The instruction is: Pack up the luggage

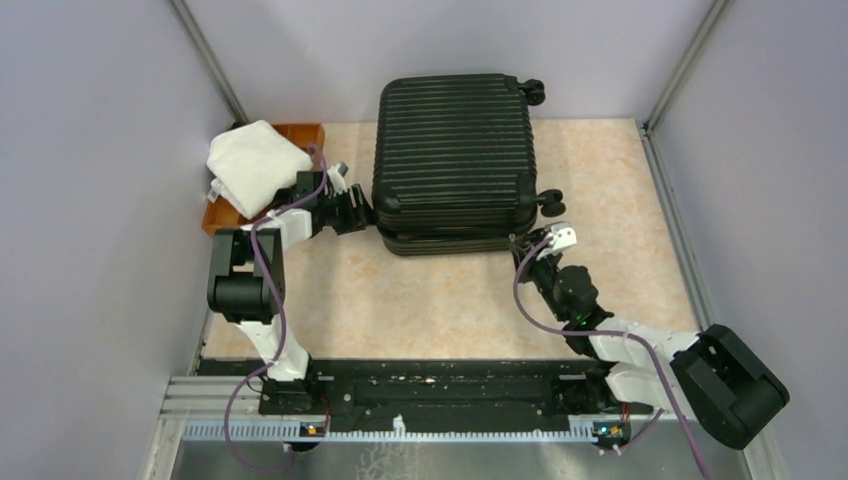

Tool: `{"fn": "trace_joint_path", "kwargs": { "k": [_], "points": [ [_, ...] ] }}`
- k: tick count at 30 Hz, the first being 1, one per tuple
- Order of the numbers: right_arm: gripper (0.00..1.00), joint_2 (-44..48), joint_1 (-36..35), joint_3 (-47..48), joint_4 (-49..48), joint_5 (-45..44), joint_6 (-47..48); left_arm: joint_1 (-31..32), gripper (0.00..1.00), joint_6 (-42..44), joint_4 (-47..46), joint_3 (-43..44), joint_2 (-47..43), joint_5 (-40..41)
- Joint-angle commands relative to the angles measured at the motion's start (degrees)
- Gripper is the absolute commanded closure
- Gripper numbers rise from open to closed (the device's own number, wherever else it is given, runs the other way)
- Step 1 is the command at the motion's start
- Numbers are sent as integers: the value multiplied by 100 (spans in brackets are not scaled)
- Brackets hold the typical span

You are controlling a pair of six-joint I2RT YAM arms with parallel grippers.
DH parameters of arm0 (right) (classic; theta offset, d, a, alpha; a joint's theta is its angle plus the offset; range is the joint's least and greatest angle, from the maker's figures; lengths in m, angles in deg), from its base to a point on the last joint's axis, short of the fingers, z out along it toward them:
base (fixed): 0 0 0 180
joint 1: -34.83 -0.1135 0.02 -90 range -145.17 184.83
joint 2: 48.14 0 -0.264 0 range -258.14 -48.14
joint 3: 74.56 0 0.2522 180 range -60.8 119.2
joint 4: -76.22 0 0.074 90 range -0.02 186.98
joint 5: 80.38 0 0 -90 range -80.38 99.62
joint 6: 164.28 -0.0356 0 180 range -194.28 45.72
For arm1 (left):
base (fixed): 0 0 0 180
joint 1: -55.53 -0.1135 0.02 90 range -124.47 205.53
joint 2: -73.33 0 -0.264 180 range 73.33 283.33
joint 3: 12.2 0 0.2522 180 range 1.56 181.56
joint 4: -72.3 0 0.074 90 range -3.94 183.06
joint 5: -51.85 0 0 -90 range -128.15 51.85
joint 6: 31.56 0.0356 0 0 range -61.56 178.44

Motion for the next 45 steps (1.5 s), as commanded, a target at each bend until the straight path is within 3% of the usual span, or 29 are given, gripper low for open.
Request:
{"fn": "trace_joint_path", "kwargs": {
  "k": [1,19,27,29,30,34,38,41,45],
  "points": [
    [100,-307,-475,327,-597,40,31,581,35,-435,-1074,-109,-146,-848],
    [100,-2711,-1969,2245,-1128,358,-37,989,41,-27,-918,-639,-869,-790],
    [100,-2876,-2246,2963,-490,519,-128,896,43,409,-434,-721,-1141,-797],
    [86,-2440,-2206,2922,-30,223,-95,710,43,553,-277,-683,-1232,-855],
    [78,-2149,-2133,2908,299,64,-144,589,43,650,-131,-649,-1285,-856],
    [64,-834,-1432,3161,2026,-186,-428,101,44,804,2,-356,-1303,-687],
    [56,62,-406,3744,3258,-405,-591,-4,41,758,33,177,-940,-254],
    [53,-83,634,4516,4259,-625,-848,9,34,602,-81,646,-437,-60],
    [54,-1171,1924,5809,5582,-471,-1317,124,25,595,-16,1484,355,192]
  ]
}}
